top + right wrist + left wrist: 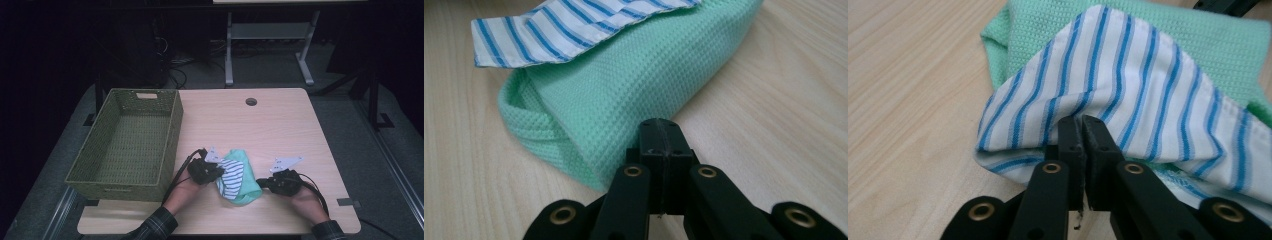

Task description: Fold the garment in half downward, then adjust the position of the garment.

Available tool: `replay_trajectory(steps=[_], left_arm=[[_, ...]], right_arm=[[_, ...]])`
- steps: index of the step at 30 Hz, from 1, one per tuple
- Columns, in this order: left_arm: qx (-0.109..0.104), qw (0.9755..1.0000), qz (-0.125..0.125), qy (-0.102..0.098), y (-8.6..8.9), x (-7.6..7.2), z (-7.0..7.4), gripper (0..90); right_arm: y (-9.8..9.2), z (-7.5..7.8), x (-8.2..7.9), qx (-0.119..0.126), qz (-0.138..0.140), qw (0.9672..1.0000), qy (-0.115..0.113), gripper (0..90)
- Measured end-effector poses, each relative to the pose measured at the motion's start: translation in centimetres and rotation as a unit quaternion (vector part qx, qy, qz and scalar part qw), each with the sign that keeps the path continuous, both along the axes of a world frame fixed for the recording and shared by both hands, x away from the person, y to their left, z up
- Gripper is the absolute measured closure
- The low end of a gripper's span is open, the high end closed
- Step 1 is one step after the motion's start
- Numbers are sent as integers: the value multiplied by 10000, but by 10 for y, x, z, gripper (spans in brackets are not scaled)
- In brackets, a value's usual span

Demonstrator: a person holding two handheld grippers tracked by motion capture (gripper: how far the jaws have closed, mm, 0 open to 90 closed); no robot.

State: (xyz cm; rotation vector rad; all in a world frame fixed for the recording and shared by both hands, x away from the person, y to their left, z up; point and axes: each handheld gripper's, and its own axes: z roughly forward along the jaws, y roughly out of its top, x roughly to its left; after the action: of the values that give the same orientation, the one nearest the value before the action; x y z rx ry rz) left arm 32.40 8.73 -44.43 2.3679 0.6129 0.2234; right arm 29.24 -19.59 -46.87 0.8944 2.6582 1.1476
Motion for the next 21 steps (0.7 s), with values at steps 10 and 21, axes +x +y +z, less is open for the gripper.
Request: replay_trajectory(steps=[10,21], left_arm=[[10,9994,-316,164,2,-3,23,534],[461,9957,-749,298,-18,2,28,253]], right_arm=[[-31,3,-11,201,-609,9976,-243,537],[-49,-9,-14,-10,-1193,9923,-345,186]])
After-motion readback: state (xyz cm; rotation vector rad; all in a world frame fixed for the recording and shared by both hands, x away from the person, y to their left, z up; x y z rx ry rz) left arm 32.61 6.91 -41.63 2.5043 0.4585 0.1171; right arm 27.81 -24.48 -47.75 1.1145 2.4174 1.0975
